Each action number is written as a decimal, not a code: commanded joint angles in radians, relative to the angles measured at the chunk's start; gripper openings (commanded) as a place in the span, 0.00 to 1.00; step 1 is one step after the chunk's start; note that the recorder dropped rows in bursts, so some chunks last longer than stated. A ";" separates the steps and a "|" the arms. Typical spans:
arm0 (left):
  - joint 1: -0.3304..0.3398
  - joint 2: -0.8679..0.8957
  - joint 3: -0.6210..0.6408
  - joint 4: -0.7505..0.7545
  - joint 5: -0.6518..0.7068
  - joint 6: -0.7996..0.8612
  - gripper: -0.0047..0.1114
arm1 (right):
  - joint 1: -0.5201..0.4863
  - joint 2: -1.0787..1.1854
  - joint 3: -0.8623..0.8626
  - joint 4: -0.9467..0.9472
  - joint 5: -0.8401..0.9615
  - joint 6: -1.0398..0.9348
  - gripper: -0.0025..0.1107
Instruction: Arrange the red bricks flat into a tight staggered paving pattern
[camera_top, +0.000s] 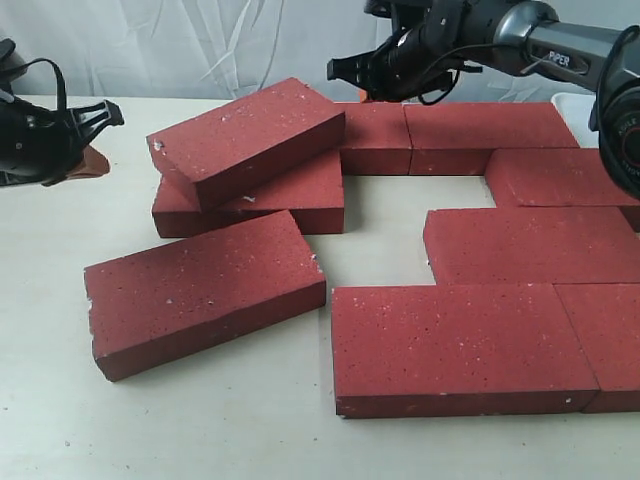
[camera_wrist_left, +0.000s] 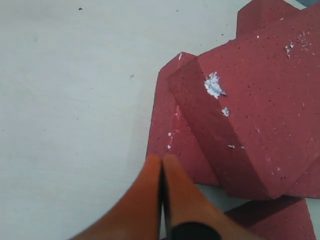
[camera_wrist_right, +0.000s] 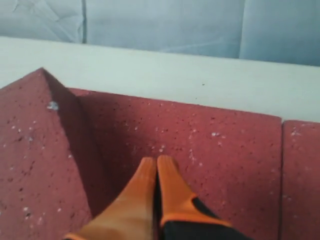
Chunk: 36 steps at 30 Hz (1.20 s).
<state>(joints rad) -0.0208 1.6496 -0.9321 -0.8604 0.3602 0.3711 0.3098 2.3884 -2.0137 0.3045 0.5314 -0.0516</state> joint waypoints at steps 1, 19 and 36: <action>-0.001 0.005 -0.004 -0.028 -0.001 0.015 0.04 | -0.039 0.031 -0.006 0.297 0.062 -0.293 0.01; -0.081 0.194 -0.065 -0.250 -0.059 0.215 0.04 | -0.037 0.050 -0.006 0.417 -0.023 -0.506 0.01; -0.081 0.215 -0.083 -0.250 -0.047 0.241 0.04 | -0.026 0.026 -0.006 0.447 0.253 -0.638 0.01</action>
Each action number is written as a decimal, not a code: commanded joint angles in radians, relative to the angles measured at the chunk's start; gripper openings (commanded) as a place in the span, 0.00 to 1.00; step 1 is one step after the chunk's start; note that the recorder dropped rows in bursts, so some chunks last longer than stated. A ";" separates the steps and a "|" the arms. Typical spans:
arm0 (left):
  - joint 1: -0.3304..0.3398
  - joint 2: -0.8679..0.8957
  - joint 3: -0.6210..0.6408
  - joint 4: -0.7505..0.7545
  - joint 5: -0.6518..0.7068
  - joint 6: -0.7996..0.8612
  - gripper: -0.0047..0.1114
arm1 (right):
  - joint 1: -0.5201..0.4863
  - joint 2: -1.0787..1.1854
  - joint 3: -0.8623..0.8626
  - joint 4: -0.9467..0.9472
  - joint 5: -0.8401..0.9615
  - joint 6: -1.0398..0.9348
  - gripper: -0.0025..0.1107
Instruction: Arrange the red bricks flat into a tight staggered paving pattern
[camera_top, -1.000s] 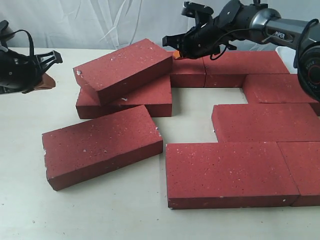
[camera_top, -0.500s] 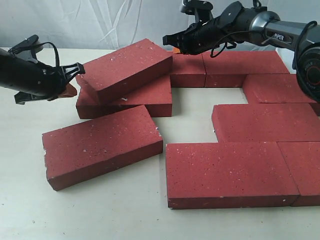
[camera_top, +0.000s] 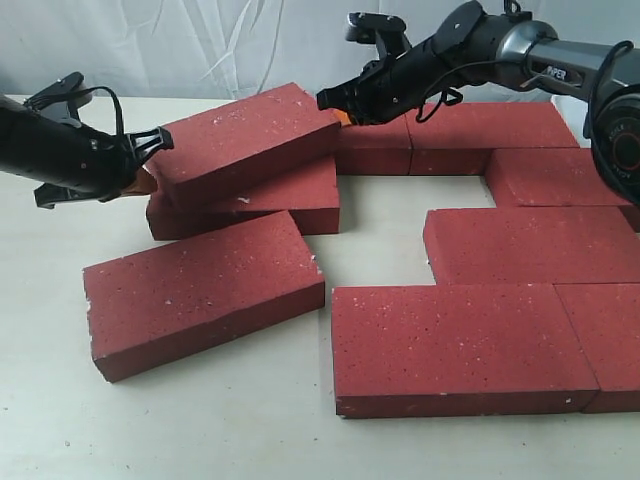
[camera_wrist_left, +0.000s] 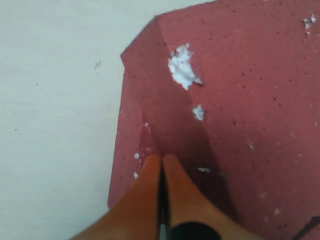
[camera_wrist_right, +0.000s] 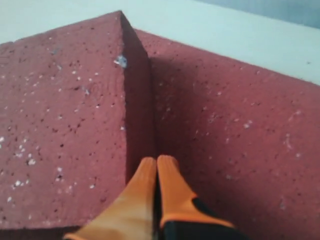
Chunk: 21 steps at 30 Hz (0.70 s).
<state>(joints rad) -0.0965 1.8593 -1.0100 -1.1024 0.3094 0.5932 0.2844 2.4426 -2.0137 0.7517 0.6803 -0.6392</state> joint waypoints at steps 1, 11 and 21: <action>-0.005 0.005 -0.005 -0.006 0.006 0.019 0.04 | 0.000 -0.042 -0.006 -0.001 0.139 -0.060 0.01; -0.005 0.005 -0.005 0.053 0.045 0.019 0.04 | -0.003 -0.125 -0.006 -0.051 0.401 -0.065 0.01; -0.005 -0.045 -0.005 0.079 0.087 0.019 0.04 | -0.003 -0.137 -0.006 -0.051 0.539 -0.034 0.01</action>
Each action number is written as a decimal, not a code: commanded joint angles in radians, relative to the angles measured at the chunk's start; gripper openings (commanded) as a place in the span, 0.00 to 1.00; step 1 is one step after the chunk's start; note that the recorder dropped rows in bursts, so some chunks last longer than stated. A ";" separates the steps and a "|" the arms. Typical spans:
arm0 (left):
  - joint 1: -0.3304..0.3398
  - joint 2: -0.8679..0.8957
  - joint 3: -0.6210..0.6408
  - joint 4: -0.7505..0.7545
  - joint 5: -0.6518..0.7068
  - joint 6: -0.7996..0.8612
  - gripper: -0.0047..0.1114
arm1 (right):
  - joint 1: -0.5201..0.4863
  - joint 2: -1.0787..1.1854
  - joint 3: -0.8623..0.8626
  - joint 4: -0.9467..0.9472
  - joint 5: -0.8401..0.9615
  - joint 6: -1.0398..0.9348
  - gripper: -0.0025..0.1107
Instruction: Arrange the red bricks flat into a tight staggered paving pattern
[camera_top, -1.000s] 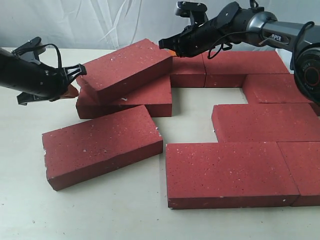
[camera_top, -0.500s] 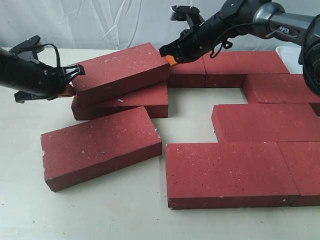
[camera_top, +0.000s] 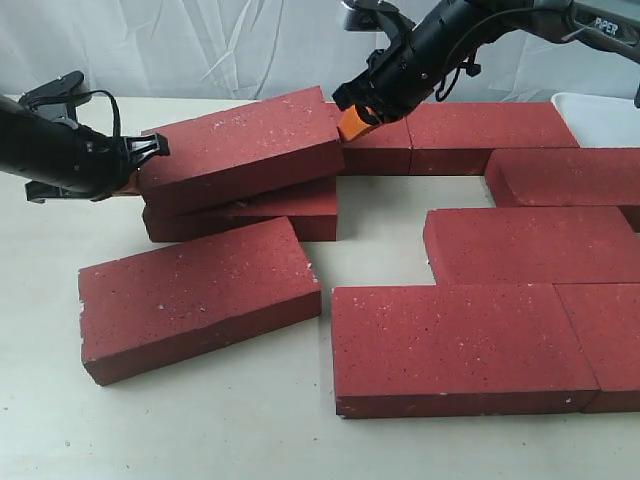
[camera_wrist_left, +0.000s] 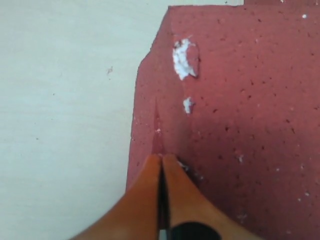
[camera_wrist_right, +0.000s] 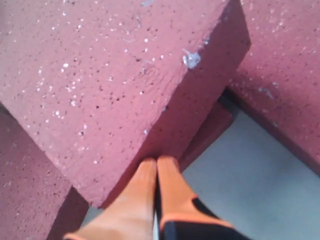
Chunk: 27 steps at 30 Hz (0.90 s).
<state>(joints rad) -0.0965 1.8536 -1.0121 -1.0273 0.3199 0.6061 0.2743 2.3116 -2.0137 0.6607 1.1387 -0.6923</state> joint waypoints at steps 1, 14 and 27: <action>-0.005 -0.051 -0.003 0.021 0.084 0.006 0.04 | 0.008 -0.006 -0.006 0.040 0.082 0.026 0.01; -0.005 -0.221 -0.003 0.163 0.285 -0.054 0.04 | 0.074 -0.096 -0.004 -0.044 0.082 0.138 0.01; -0.005 -0.420 0.174 0.324 0.403 -0.113 0.04 | 0.206 -0.249 0.165 -0.192 0.082 0.282 0.01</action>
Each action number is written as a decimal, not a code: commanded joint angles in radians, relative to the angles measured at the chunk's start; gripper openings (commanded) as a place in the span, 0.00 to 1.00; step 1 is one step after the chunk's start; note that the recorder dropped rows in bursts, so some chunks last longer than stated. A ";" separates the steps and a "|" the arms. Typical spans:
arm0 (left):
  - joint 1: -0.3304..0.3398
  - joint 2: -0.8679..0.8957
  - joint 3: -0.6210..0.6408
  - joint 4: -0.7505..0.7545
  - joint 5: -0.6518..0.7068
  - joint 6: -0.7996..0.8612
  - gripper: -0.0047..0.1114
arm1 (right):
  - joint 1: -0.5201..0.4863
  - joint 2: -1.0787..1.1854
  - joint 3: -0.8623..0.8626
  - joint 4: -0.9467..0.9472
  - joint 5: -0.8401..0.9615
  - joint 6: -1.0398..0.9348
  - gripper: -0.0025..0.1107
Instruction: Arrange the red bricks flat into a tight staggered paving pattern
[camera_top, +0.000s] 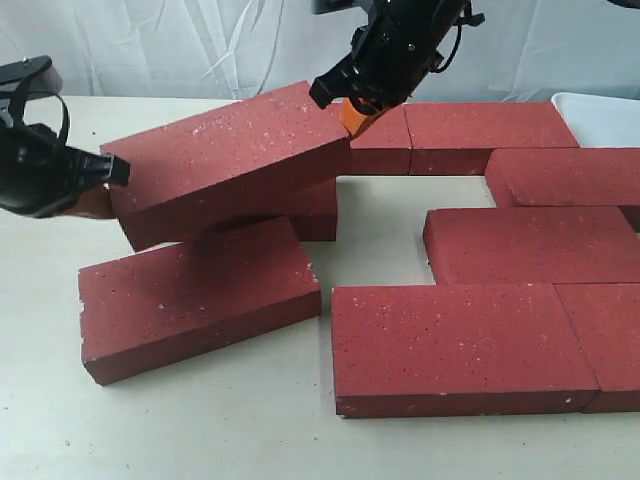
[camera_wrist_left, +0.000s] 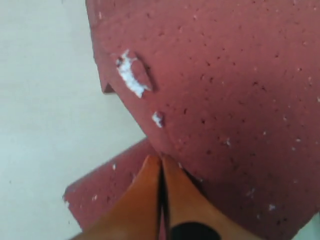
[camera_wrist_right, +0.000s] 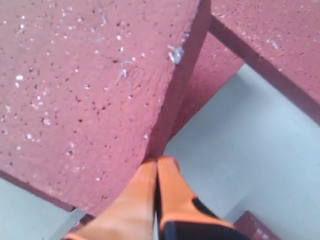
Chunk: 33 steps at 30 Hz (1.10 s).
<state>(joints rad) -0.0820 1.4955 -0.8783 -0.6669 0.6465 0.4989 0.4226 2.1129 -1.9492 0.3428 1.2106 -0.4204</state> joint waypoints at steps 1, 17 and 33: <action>-0.020 -0.079 0.051 -0.015 0.097 -0.006 0.04 | 0.067 -0.064 0.142 0.126 0.010 0.010 0.01; -0.020 -0.120 0.163 0.014 0.021 0.012 0.04 | 0.157 -0.259 0.680 -0.001 -0.243 0.103 0.01; -0.020 -0.100 0.140 0.356 -0.020 -0.158 0.04 | 0.157 -0.341 0.678 -0.069 -0.209 0.131 0.01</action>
<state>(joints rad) -0.0960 1.3930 -0.7337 -0.3187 0.6418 0.3648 0.5788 1.7811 -1.2680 0.2929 1.0080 -0.2981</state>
